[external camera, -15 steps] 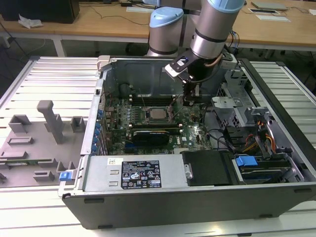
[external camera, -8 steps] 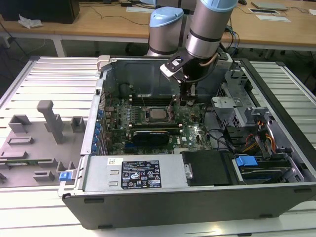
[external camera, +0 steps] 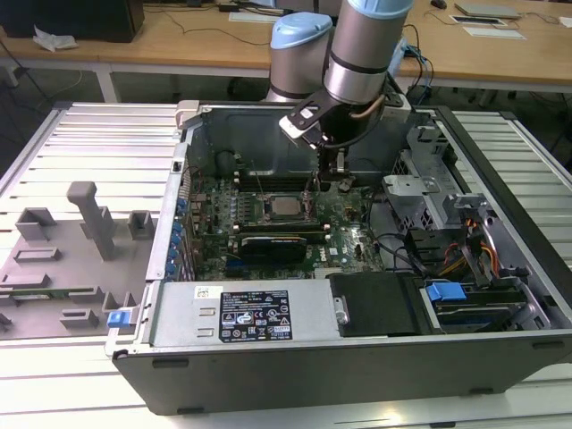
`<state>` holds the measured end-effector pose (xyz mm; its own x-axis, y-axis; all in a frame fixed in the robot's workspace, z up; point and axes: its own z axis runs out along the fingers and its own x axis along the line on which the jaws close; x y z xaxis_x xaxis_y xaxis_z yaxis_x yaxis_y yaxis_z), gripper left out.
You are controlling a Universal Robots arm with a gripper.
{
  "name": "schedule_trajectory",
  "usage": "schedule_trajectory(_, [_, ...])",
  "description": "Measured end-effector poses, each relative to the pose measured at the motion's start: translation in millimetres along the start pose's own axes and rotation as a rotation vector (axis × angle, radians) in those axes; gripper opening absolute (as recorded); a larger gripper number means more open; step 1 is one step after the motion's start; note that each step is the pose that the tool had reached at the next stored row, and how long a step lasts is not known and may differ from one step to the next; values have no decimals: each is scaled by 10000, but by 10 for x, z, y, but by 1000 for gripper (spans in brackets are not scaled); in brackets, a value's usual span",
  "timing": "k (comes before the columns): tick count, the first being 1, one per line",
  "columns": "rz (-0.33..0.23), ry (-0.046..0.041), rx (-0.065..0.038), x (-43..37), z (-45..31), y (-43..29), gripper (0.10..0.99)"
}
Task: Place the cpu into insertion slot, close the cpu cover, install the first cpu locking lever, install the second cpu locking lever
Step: 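Close the cpu cover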
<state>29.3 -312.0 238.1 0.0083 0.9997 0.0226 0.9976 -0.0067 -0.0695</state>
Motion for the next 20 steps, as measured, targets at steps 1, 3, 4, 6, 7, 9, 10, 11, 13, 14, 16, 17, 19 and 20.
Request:
schedule_trajectory(1, [0,-7,-21,3,1,-14,106])
schedule_trajectory(3, [-1,-22,-57,7,3,-40,106])
schedule_trajectory(4, [-1,-27,-74,9,4,-53,106])
schedule_trajectory(6, [1,-38,-106,12,6,-79,106])
schedule_trajectory(7, [1,-44,-123,14,7,-93,106])
schedule_trajectory(9, [0,-54,-144,17,8,-112,106])
schedule_trajectory(10, [0,-57,-152,18,8,-120,106])
schedule_trajectory(11, [-1,-58,-161,18,9,-127,106])
schedule_trajectory(13, [0,-57,-177,19,10,-138,106])
schedule_trajectory(14, [-1,-57,-183,20,10,-143,106])
schedule_trajectory(16, [-1,-61,-203,22,11,-158,106])
schedule_trajectory(17, [-1,-66,-221,23,12,-168,106])
schedule_trajectory(19, [-2,-77,-298,24,14,-196,106])
schedule_trajectory(20, [-5,-77,-430,24,19,-234,106])
